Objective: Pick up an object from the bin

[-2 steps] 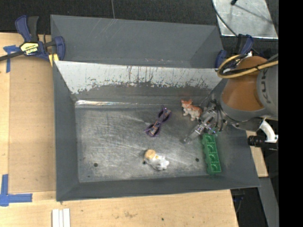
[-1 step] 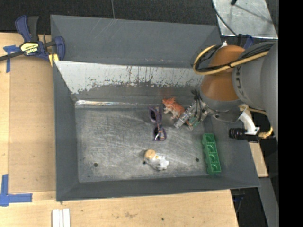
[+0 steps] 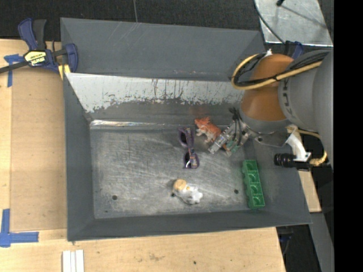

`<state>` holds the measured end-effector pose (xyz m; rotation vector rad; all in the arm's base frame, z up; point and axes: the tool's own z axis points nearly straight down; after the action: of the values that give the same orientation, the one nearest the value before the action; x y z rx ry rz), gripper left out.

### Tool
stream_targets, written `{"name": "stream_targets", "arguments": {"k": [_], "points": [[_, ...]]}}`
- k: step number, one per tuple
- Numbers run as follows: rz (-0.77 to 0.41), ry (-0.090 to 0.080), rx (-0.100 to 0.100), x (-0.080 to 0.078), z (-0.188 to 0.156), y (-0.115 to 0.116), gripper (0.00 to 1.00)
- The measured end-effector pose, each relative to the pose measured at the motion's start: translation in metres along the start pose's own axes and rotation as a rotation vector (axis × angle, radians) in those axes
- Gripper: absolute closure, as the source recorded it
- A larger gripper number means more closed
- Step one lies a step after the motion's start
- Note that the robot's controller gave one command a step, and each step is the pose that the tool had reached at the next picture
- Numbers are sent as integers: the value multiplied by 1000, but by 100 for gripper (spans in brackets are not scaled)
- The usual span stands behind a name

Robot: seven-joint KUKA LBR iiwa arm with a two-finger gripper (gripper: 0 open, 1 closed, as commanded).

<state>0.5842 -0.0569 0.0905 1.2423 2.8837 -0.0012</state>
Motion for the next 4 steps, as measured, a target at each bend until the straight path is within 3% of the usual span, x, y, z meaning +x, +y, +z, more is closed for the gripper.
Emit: {"name": "stream_targets", "arguments": {"k": [1, 2, 3, 4], "points": [[-66, 0, -1, 15, -4, -52, 100], [-66, 4, 4, 14, -18, -72, 100], [39, -2, -3, 5, -10, -63, 100], [58, 3, 1, 3, -15, -83, 100]]}}
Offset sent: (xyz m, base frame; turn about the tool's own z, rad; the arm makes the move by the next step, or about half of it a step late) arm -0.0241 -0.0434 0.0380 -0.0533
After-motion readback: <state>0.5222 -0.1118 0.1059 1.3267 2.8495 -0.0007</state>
